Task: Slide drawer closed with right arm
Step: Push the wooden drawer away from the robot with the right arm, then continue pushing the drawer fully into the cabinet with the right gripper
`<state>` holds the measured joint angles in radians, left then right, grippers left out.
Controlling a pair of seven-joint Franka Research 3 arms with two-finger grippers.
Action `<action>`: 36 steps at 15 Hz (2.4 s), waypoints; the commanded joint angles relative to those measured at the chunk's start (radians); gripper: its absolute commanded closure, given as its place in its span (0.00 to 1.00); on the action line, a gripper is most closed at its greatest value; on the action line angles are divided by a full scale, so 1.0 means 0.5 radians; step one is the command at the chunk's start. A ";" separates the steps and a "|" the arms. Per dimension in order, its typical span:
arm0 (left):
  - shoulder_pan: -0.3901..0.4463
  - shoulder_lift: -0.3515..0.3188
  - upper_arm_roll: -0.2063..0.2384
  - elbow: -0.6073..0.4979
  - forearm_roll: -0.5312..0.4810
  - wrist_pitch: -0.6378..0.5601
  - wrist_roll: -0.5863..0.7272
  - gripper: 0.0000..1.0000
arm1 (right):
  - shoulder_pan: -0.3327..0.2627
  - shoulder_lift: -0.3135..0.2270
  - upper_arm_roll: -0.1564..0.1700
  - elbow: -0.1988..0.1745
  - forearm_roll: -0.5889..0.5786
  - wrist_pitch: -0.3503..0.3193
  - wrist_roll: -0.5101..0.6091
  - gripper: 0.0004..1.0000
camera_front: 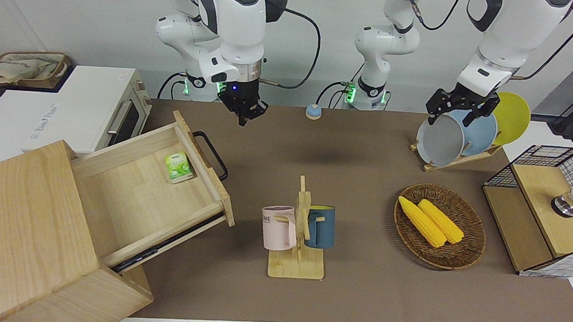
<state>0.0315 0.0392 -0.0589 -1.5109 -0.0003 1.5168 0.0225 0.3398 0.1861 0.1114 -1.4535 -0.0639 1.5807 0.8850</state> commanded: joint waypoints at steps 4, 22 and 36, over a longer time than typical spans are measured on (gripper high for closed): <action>0.011 0.023 -0.014 0.052 0.034 -0.039 0.016 0.01 | 0.011 0.128 0.004 -0.130 0.008 0.219 0.503 1.00; 0.011 0.023 -0.014 0.052 0.034 -0.039 0.019 0.01 | -0.290 0.260 -0.023 -0.164 0.066 0.612 0.595 1.00; 0.011 0.023 -0.014 0.052 0.034 -0.039 0.019 0.01 | -0.474 0.389 -0.020 0.017 0.079 0.606 0.319 1.00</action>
<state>0.0315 0.0392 -0.0589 -1.5109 -0.0003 1.5168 0.0225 0.1328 0.3450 0.0890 -1.4866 -0.0410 1.8707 1.1090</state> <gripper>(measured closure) 0.004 0.991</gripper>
